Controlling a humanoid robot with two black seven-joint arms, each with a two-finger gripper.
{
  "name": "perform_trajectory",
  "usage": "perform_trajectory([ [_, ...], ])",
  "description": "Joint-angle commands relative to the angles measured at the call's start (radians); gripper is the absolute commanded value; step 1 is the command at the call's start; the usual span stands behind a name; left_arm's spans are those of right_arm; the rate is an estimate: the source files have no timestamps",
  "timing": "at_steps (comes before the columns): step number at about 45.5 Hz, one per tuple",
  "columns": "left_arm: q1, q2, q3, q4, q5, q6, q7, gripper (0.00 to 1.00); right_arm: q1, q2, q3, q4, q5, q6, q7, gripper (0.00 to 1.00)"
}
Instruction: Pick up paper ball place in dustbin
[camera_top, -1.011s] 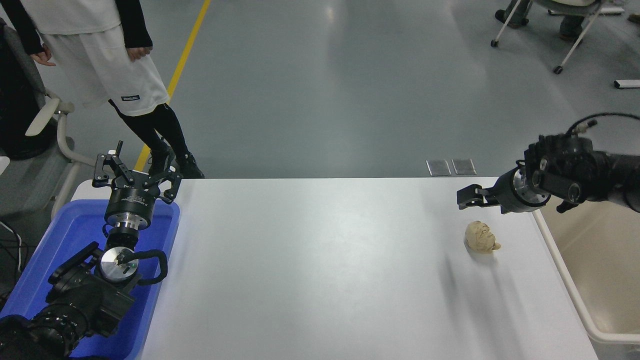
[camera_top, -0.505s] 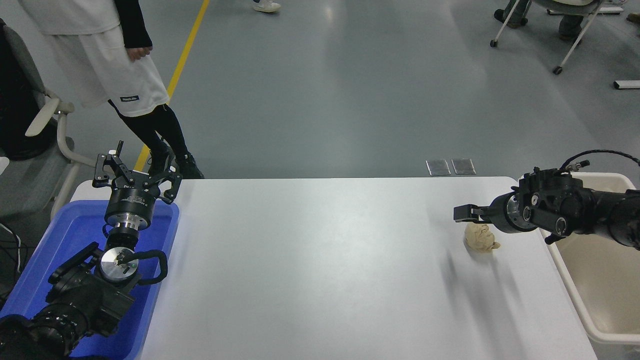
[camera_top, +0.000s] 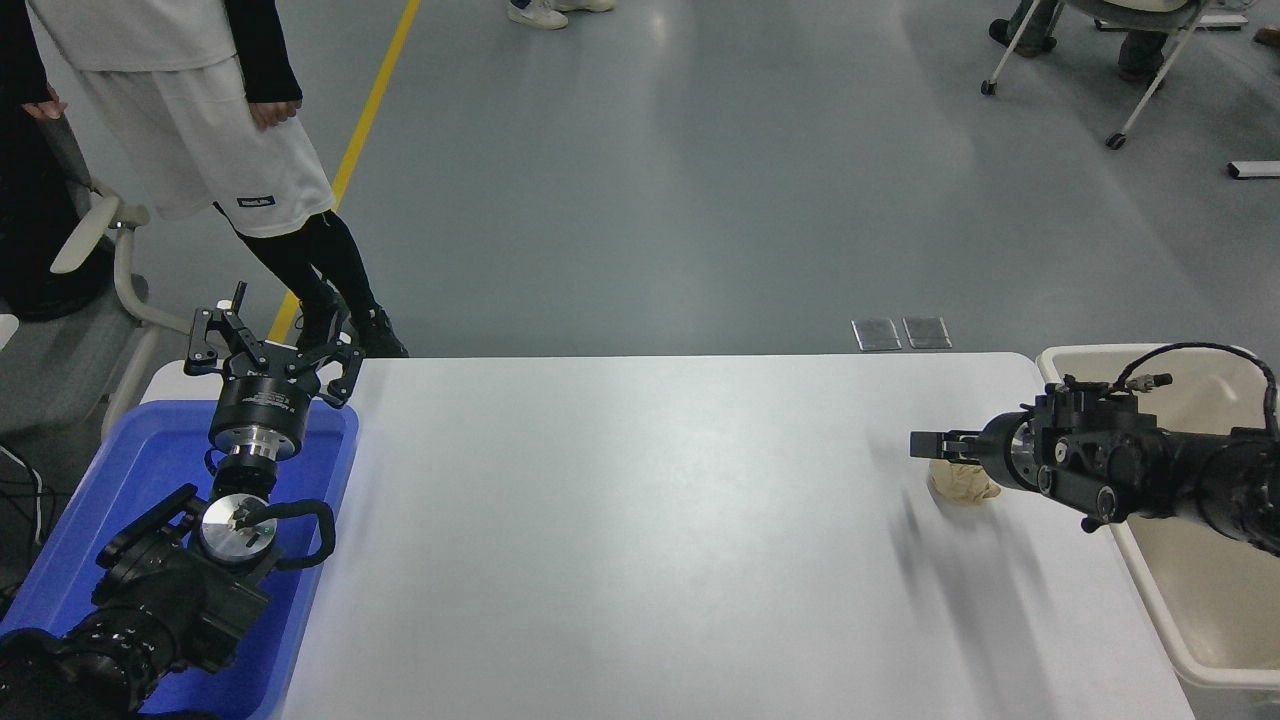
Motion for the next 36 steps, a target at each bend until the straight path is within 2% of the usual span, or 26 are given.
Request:
perform_trajectory([
  [1,0.000,0.001,0.000,0.000,0.000,0.000,0.000,0.99,-0.023,0.007,-0.001,-0.005,-0.008,-0.066,0.000,1.00],
  [15,0.000,0.000,0.000,0.000,0.000,0.000,0.000,0.99,-0.108,0.061,-0.004,-0.086,-0.052,-0.090,0.000,1.00],
  [36,0.000,0.001,0.000,0.000,0.000,0.000,0.000,0.99,-0.130,0.064,-0.012,-0.137,-0.052,-0.098,0.000,0.99],
])
